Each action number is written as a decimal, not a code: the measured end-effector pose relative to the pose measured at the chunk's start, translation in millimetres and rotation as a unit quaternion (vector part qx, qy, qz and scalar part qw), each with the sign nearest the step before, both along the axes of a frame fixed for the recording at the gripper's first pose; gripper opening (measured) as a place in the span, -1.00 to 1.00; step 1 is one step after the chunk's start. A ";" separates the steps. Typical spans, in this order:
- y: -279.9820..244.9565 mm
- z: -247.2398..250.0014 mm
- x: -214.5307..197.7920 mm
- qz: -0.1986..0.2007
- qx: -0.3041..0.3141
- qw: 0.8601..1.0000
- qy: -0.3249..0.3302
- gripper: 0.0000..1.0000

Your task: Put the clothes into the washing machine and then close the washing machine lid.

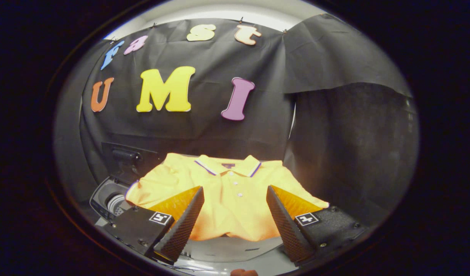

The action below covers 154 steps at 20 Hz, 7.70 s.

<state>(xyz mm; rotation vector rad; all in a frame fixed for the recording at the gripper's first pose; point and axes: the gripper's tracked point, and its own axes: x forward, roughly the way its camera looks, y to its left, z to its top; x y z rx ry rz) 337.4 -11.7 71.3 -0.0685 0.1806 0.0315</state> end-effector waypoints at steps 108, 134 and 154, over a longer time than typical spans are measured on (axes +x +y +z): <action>436.6 -2.9 39.2 0.289 -0.020 0.927 0.240 -0.90; 449.3 -226.7 85.0 0.194 -0.035 0.913 0.356 -0.89; 444.9 -299.7 85.8 0.127 -0.001 0.905 0.406 0.06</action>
